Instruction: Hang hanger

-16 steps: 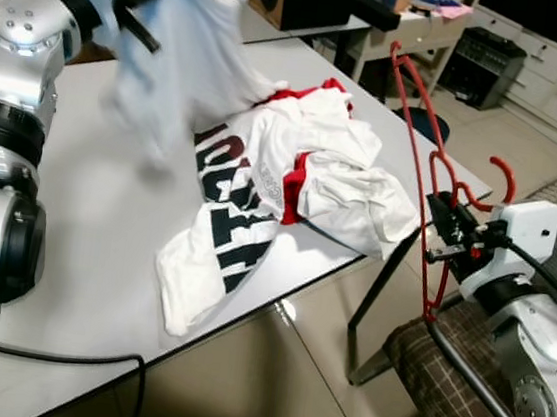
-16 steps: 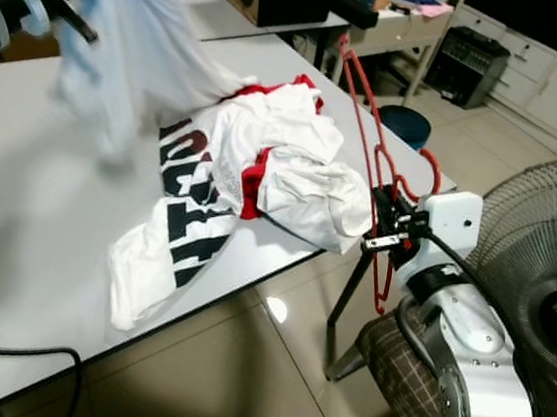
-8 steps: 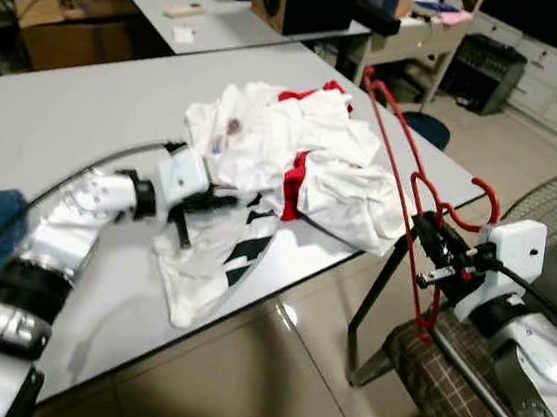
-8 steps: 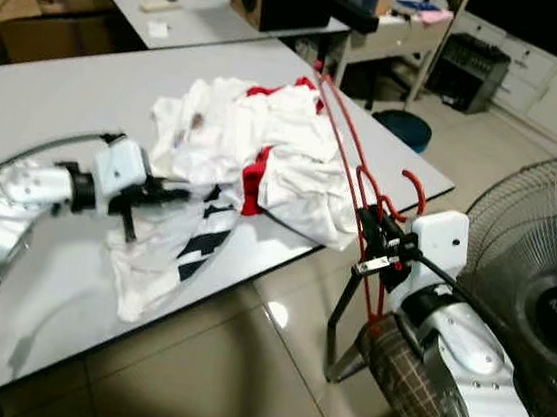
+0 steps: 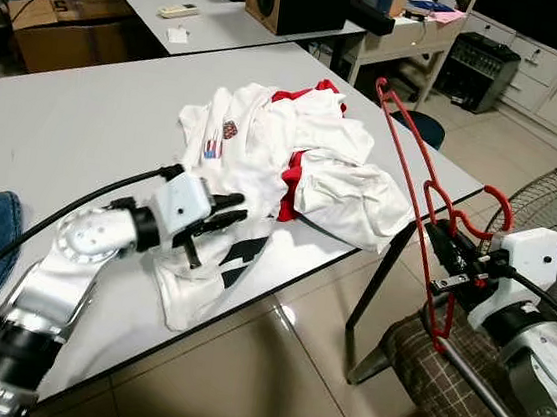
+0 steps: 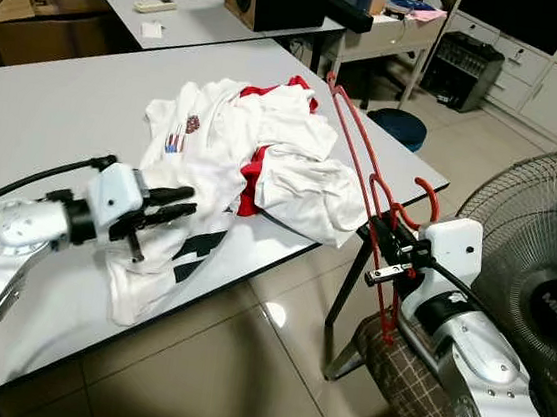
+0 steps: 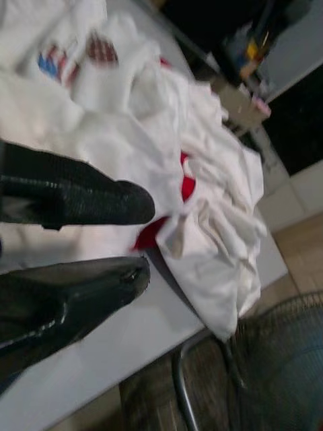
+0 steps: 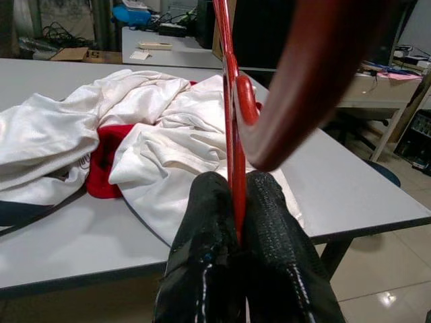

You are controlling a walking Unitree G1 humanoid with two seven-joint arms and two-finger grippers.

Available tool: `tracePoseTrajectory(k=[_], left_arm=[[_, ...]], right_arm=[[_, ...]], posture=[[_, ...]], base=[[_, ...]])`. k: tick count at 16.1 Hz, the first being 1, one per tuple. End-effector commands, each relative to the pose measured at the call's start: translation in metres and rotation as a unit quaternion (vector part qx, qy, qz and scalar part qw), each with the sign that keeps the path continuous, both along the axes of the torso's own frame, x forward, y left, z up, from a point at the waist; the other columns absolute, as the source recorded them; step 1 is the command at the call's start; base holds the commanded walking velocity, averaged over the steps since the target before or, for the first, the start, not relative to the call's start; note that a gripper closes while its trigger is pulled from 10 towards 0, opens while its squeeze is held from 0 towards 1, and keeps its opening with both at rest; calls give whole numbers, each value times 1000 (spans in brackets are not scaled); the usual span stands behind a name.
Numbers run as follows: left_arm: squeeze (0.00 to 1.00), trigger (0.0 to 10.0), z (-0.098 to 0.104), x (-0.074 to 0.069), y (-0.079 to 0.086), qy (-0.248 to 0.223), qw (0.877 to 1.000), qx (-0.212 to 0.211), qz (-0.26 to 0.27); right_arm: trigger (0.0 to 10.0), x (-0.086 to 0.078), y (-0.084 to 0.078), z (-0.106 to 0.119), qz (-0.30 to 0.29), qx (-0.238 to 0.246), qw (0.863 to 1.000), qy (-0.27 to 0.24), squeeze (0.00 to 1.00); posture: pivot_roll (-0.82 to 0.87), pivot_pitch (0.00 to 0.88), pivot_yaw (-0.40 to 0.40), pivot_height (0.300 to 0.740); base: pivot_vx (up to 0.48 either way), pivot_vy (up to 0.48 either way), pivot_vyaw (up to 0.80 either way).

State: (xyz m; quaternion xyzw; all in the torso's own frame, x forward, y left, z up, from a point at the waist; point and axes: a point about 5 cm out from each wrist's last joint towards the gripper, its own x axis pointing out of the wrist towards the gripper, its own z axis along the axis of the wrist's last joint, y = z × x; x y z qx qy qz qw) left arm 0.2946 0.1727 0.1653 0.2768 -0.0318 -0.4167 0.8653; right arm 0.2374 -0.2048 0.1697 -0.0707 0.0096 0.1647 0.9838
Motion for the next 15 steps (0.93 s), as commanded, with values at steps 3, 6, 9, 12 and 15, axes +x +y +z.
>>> tracePoseTrajectory(k=[3,6,9,12,15], left_arm=[[0,10000,-3,-15,7,-9,1000,14,16],[0,10000,-8,-23,2,-6,1000,28,3],[0,10000,-14,-17,-15,-41,998,53,-10],[898,10000,-19,-13,-23,-48,996,73,-25],[0,10000,-30,-7,-23,-47,992,113,-29]], right_arm=[[10000,-2,-3,4,-1,2,1000,-1,0],[10000,-2,-3,4,2,3,1000,1,0],[10000,-2,-2,5,4,4,1000,2,0],[10000,-4,-1,4,5,5,1000,4,0],[10000,-8,-4,5,-1,4,1000,6,0]], posture=[[-139,0,-24,740],[-138,0,-30,740],[-146,0,-21,740],[-156,0,-14,740],[-169,0,-4,740]], base=[[0,0,0],[0,0,0],[0,0,0],[0,0,0],[0,0,0]])
